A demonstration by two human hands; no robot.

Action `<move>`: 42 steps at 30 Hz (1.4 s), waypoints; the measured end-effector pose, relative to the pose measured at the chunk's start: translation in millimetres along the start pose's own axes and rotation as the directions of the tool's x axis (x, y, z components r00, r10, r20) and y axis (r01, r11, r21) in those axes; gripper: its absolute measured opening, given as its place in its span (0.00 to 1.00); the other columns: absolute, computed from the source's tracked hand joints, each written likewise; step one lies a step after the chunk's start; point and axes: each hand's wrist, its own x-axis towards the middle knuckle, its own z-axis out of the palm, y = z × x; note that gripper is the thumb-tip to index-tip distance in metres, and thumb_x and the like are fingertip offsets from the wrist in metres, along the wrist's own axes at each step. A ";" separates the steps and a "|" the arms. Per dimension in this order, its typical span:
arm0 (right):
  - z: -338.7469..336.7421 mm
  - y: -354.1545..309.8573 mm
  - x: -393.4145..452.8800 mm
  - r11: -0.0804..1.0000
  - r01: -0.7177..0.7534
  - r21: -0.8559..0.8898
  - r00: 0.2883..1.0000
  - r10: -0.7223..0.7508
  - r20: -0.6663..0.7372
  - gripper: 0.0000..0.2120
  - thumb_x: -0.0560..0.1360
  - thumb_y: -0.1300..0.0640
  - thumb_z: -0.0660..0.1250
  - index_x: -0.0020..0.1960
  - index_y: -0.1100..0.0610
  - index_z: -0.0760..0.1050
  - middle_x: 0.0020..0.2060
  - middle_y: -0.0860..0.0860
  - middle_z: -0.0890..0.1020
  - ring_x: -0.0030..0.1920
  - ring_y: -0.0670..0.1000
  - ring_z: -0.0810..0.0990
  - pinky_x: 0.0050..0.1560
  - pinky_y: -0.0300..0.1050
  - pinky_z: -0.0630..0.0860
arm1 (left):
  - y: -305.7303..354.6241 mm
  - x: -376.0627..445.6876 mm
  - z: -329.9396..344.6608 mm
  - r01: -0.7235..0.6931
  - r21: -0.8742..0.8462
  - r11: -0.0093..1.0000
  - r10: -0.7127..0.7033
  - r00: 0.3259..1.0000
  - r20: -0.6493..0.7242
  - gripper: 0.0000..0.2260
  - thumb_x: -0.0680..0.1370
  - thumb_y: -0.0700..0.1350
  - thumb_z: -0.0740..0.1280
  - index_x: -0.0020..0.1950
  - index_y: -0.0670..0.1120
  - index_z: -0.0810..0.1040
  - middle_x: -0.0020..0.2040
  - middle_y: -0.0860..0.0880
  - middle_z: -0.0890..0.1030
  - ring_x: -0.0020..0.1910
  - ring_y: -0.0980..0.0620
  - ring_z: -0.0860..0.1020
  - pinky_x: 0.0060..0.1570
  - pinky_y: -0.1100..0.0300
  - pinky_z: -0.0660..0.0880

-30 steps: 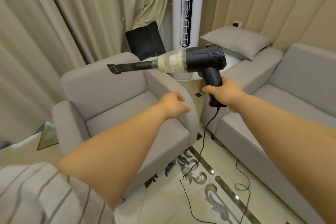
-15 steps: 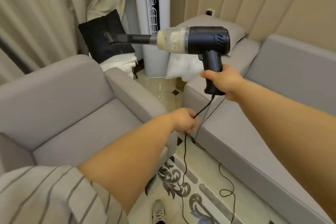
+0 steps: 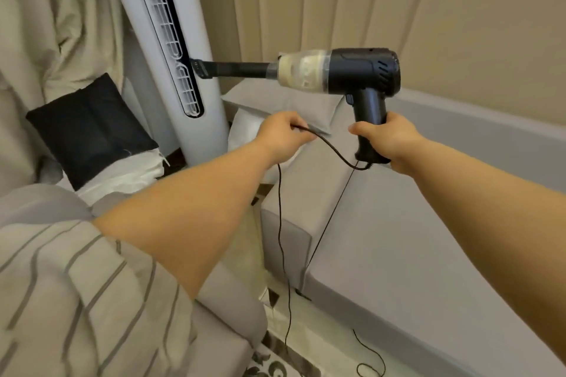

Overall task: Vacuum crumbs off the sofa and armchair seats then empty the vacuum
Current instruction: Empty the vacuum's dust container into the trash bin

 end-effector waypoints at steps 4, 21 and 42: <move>-2.1 -18.2 43.3 0.991 0.003 0.135 1.000 -0.006 0.024 0.20 0.73 0.49 0.73 0.58 0.54 0.67 0.45 0.53 0.77 0.42 0.52 0.78 0.38 0.44 0.76 | 15.4 48.7 -17.7 -0.024 0.283 0.959 0.058 0.992 -0.113 0.06 0.74 0.46 0.71 0.41 0.46 0.76 0.40 0.49 0.77 0.43 0.47 0.76 0.40 0.59 0.69; 106.0 38.7 221.9 0.944 -0.326 0.044 0.945 0.326 0.009 0.20 0.73 0.50 0.73 0.56 0.53 0.66 0.43 0.53 0.76 0.41 0.52 0.77 0.33 0.43 0.71 | -107.9 247.3 -27.6 0.234 0.473 0.850 -0.175 0.970 -0.166 0.15 0.77 0.51 0.65 0.58 0.42 0.77 0.61 0.41 0.72 0.57 0.42 0.73 0.57 0.51 0.72; 143.3 182.7 356.5 0.672 -0.735 0.088 0.678 0.724 0.128 0.15 0.77 0.52 0.69 0.59 0.56 0.68 0.42 0.56 0.75 0.45 0.56 0.78 0.43 0.51 0.76 | -231.8 309.9 137.8 0.265 0.534 0.803 -0.491 0.802 0.340 0.17 0.76 0.38 0.62 0.66 0.43 0.69 0.62 0.41 0.75 0.60 0.42 0.74 0.60 0.54 0.71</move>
